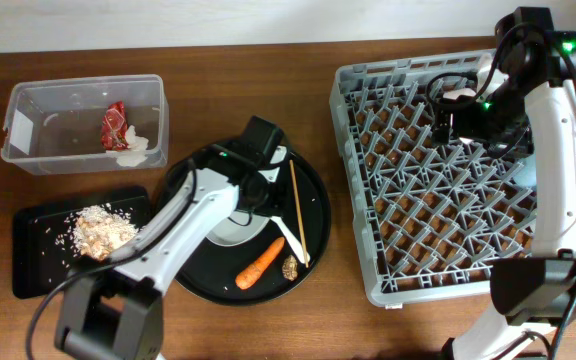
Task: Sort waste into correct bins and load items into the dishwasher rack
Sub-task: 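Set the empty plate back on the round tray with the left gripper, then grasp the white plate rim with the right gripper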
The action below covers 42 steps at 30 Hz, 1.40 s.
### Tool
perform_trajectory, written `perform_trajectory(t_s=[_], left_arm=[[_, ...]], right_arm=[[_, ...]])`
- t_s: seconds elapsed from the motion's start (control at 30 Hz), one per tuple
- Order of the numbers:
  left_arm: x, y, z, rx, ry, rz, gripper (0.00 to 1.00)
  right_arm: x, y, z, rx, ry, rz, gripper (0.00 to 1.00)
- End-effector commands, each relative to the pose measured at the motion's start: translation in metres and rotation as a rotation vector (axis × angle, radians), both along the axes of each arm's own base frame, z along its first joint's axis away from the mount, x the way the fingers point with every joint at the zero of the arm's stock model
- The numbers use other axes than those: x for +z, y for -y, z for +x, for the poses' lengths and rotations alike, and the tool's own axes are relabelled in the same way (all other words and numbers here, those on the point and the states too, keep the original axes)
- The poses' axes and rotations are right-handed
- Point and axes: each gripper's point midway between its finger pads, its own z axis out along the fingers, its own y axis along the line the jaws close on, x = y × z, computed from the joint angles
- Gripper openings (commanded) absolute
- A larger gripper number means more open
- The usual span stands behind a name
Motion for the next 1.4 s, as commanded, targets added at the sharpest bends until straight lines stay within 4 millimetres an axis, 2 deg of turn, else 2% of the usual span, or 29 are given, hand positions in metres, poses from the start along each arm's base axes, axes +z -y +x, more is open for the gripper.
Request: perform_trajectory(t_s=[0.0, 0.03, 0.1, 0.23, 0.33, 0.5, 0.6, 0.67, 0.77, 0.83, 0.9, 1.0, 1.03, 1.1, 1.13, 1.27, 1.37], left_arm=[[-0.007, 0.002, 0.005, 0.024, 0.015, 0.032, 0.01], [-0.007, 0.003, 0.006, 0.023, 0.023, 0.028, 0.02], [-0.005, 0.004, 0.009, 0.023, 0.033, 0.022, 0.14], [-0.005, 0.004, 0.008, 0.023, 0.032, 0.021, 0.30], [0.000, 0.002, 0.008, 0.029, 0.020, 0.014, 0.33], [0.027, -0.035, 0.002, 0.146, -0.020, 0.041, 0.32], [0.059, -0.084, 0.003, 0.281, 0.007, 0.025, 0.33], [0.078, -0.121, -0.002, 0.382, 0.027, 0.020, 0.34], [0.103, -0.176, -0.012, 0.553, 0.064, 0.009, 0.54], [0.112, -0.206, -0.024, 0.651, 0.068, 0.012, 0.62], [0.114, -0.223, -0.032, 0.708, 0.057, 0.025, 0.64], [0.111, -0.241, -0.041, 0.770, 0.026, 0.041, 0.65], [0.109, -0.245, -0.043, 0.784, 0.021, 0.043, 0.65], [0.109, -0.250, -0.045, 0.803, 0.016, 0.045, 0.65], [0.109, -0.252, -0.045, 0.809, 0.016, 0.048, 0.66], [0.109, -0.253, -0.045, 0.810, 0.016, 0.053, 0.65], [0.109, -0.255, -0.046, 0.814, 0.018, 0.067, 0.66]], right_arm=[[0.001, -0.001, -0.002, 0.003, -0.002, -0.001, 0.99], [0.001, -0.001, -0.002, 0.003, -0.002, -0.001, 0.99], [0.001, -0.001, -0.002, 0.003, -0.002, -0.002, 1.00], [0.001, -0.001, -0.002, 0.003, -0.002, -0.001, 1.00], [0.001, -0.001, -0.002, 0.003, -0.002, -0.002, 1.00], [0.001, -0.001, -0.002, 0.003, -0.002, -0.001, 0.99], [0.002, -0.010, -0.001, 0.011, 0.004, 0.050, 0.99], [0.006, -0.033, 0.003, 0.042, 0.025, 0.141, 0.99], [0.010, -0.074, 0.008, 0.140, 0.056, 0.204, 0.99], [0.009, -0.109, 0.010, 0.238, 0.079, 0.206, 0.99], [0.005, -0.142, 0.010, 0.327, 0.089, 0.211, 0.99], [-0.008, -0.188, 0.008, 0.445, 0.080, 0.208, 0.99], [-0.019, -0.206, 0.006, 0.477, 0.063, 0.189, 0.99], [-0.037, -0.226, 0.003, 0.502, 0.032, 0.145, 0.99], [-0.057, -0.239, 0.002, 0.507, 0.000, 0.087, 0.99], [-0.097, -0.263, -0.004, 0.526, -0.079, 0.043, 1.00], [-0.133, -0.276, -0.006, 0.492, -0.152, 0.023, 0.94]])
